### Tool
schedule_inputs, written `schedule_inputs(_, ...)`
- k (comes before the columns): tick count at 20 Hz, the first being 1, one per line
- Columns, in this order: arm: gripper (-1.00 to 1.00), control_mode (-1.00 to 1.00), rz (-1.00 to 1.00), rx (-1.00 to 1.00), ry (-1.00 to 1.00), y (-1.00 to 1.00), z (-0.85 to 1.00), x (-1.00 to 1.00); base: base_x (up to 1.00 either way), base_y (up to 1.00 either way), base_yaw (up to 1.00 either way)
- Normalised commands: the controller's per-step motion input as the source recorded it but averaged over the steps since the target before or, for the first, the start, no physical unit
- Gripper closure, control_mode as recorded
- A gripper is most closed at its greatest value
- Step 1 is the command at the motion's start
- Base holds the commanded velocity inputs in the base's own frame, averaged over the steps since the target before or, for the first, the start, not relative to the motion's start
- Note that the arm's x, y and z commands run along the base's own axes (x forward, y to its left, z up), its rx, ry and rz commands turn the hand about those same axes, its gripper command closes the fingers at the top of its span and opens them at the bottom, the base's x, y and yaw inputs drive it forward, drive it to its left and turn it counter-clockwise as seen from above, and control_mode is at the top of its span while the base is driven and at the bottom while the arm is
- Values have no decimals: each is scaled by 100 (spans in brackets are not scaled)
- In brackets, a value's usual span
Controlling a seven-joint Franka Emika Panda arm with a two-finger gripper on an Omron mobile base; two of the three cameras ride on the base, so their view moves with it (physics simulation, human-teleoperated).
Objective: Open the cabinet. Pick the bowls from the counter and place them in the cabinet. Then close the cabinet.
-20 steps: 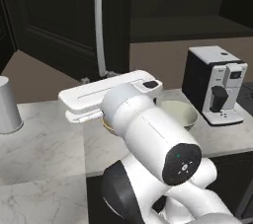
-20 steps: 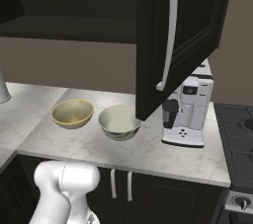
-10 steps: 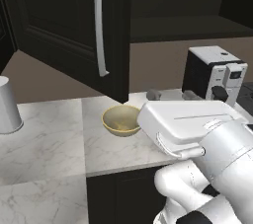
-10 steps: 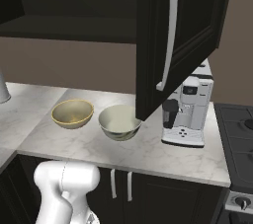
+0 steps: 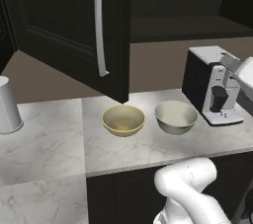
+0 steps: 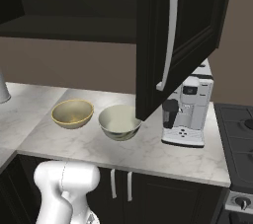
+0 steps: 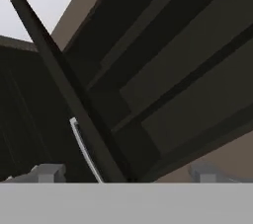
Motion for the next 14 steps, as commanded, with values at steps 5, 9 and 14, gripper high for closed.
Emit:
schedule_inputs(5,-100,-100,27,5,6,-34,-36,51,0,0,0)
schedule_inputs(9,-100,-100,18,0,7,0,-51,71,0,0,0)
schedule_inputs(14,-100,-100,8,-1,4,18,-32,76,0,0,0)
